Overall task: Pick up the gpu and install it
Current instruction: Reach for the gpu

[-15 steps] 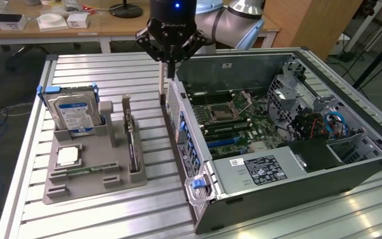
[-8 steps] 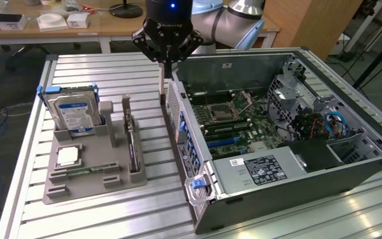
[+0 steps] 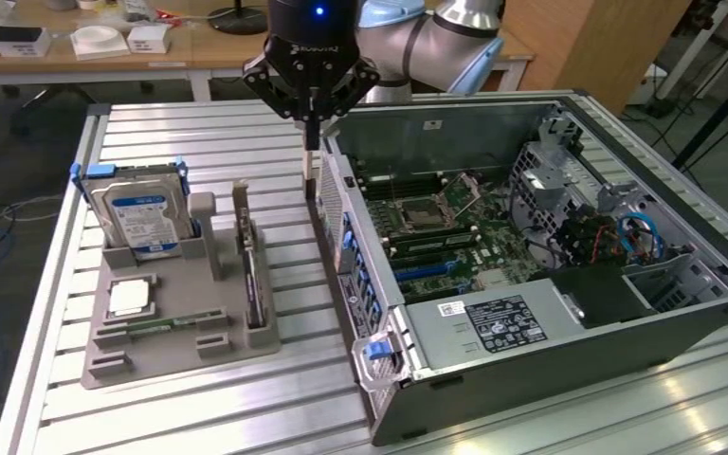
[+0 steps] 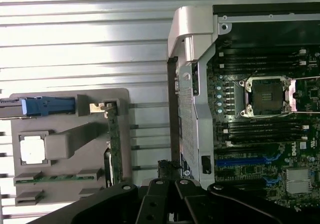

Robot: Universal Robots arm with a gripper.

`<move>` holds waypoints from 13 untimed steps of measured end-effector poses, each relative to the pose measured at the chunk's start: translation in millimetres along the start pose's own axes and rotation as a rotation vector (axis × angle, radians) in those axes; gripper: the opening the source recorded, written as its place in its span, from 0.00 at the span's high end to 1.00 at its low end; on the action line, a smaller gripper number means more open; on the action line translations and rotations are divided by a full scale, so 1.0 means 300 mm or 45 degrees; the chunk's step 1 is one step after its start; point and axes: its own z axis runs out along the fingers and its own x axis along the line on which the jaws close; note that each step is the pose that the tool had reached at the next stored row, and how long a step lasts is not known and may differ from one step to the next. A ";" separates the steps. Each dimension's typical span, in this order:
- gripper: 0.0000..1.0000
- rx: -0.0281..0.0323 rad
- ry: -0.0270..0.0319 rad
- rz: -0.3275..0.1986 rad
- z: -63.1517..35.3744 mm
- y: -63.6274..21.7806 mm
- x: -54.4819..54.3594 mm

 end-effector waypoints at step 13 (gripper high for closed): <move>0.89 0.0001 0.0001 0.000 0.000 -0.005 0.064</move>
